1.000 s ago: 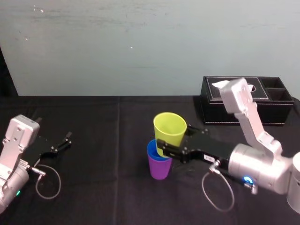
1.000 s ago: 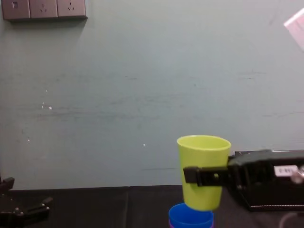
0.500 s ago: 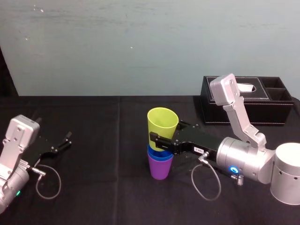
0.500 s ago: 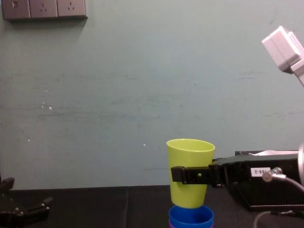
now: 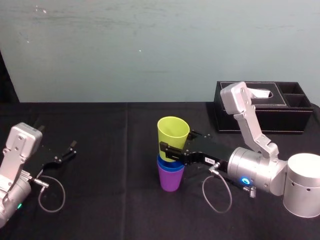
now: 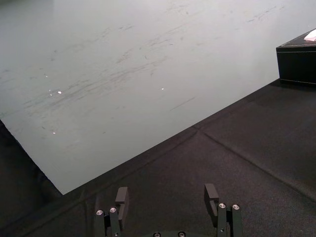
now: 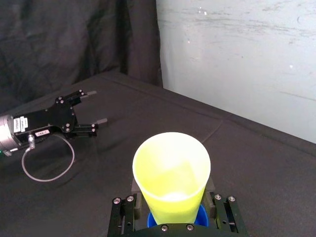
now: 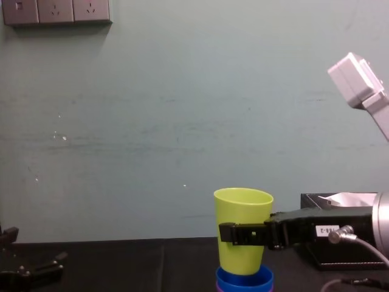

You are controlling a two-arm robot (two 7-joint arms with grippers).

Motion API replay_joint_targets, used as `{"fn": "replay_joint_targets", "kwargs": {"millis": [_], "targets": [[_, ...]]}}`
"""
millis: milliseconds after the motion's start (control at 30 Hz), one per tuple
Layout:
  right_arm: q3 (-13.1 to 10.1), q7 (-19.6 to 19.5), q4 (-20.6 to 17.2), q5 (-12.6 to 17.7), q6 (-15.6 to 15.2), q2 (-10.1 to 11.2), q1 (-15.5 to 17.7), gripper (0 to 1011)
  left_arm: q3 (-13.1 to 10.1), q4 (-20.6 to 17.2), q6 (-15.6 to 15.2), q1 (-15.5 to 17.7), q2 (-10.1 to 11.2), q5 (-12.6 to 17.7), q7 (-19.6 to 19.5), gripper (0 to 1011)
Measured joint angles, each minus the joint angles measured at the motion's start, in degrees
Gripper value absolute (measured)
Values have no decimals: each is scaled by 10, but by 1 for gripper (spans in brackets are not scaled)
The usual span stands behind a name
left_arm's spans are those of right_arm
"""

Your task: Stack the three plastic cups sequentially using one hand.

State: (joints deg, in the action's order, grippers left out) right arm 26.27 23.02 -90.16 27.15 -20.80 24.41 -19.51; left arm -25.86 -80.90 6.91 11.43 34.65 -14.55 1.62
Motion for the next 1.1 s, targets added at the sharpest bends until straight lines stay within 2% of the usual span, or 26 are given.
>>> {"fn": "replay_joint_targets", "kwargs": {"millis": [1100], "targets": [[15, -13, 35, 11, 16, -4, -2, 719, 0, 0, 0, 0, 0, 0, 0, 1000]]}}
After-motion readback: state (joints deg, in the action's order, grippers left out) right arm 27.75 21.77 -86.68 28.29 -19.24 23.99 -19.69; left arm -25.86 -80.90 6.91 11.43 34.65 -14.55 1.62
